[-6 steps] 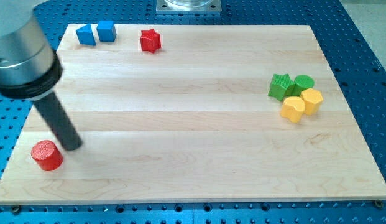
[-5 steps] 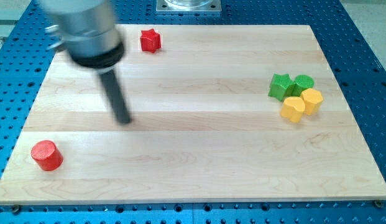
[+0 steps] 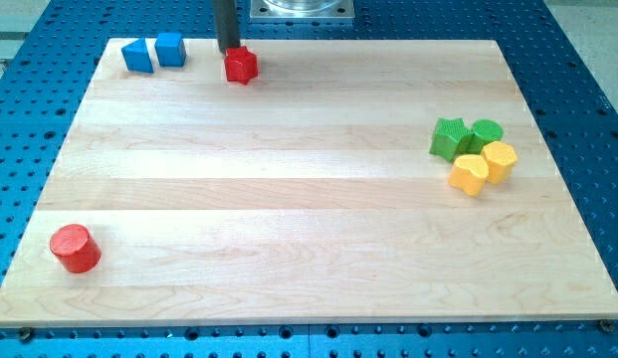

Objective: Move the red star into the red circle

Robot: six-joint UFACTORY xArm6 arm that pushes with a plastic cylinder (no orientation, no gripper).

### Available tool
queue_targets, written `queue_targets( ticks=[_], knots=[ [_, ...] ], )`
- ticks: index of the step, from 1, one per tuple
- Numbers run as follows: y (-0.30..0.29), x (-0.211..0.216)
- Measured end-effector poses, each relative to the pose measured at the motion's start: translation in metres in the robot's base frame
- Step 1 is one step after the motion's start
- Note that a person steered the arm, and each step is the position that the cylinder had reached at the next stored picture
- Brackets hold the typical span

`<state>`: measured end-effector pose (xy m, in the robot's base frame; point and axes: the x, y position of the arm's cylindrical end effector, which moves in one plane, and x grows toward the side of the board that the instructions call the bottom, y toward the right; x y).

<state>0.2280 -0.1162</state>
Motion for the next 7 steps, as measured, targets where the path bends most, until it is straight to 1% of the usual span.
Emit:
queue_targets(
  ticks=[1, 2, 3, 4, 5, 6, 7],
  knots=[
    [0.003, 0.055],
    [0.017, 0.082],
    [0.078, 0.036],
    [0.125, -0.008],
    [0.134, 0.005],
    [0.106, 0.053],
    [0.105, 0.096]
  ],
)
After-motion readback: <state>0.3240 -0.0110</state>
